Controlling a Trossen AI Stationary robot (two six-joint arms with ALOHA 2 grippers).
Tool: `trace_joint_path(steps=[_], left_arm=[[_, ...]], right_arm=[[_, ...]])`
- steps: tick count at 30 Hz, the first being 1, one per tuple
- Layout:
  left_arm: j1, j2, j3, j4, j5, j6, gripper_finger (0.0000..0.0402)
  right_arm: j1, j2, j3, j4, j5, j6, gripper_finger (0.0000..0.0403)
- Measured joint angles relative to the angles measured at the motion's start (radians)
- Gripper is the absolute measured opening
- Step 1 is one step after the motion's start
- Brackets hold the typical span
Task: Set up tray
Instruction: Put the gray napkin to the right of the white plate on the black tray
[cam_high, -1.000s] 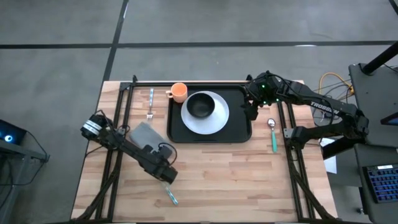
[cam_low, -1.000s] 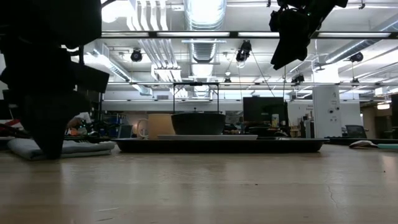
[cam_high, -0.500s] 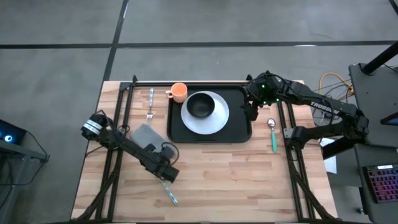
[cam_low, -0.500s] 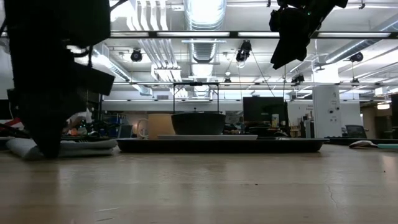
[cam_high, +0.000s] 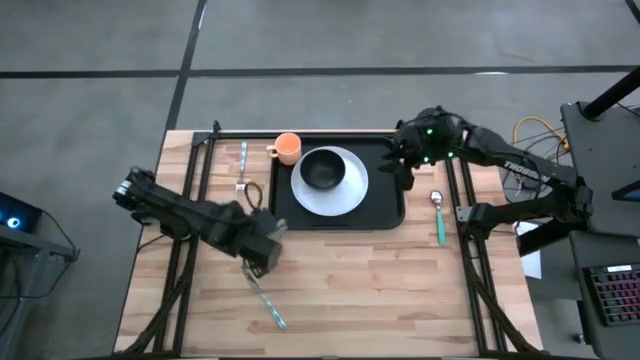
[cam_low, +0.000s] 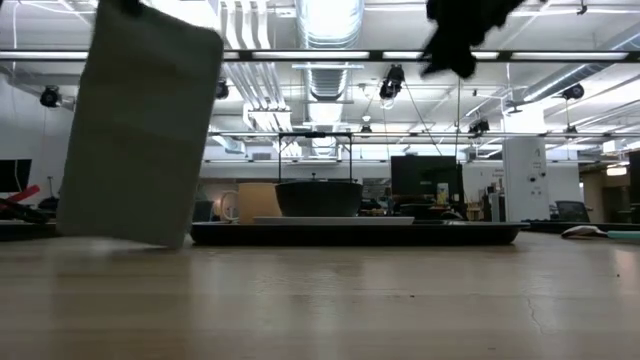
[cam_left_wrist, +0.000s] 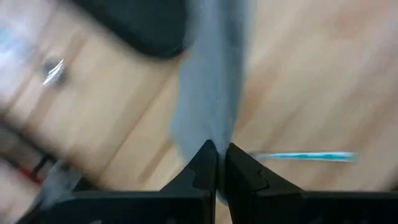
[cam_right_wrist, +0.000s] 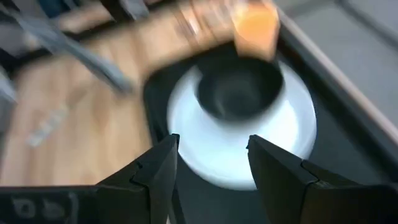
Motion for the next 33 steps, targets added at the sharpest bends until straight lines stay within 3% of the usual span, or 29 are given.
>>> trace_joint_path(steps=[6,15,25,33], left_arm=[[0.107,0.001,0.172,-0.008,0.023,0.141,0.0],[0.282,0.058,0.26,-0.01,0.099,0.337,0.0],[0.355,0.078,0.321,-0.006,0.13,0.404,0.0],[0.355,0.077,0.41,0.006,0.105,0.418,0.0]], right_arm=[[0.165,0.07,0.255,-0.008,0.065,-0.045,0.0186],[0.293,0.314,0.579,-0.111,0.107,-0.073,0.0222],[0.335,0.559,0.755,-0.111,0.108,-0.111,0.0224],[0.348,0.665,0.859,-0.109,0.099,-0.117,0.0219]])
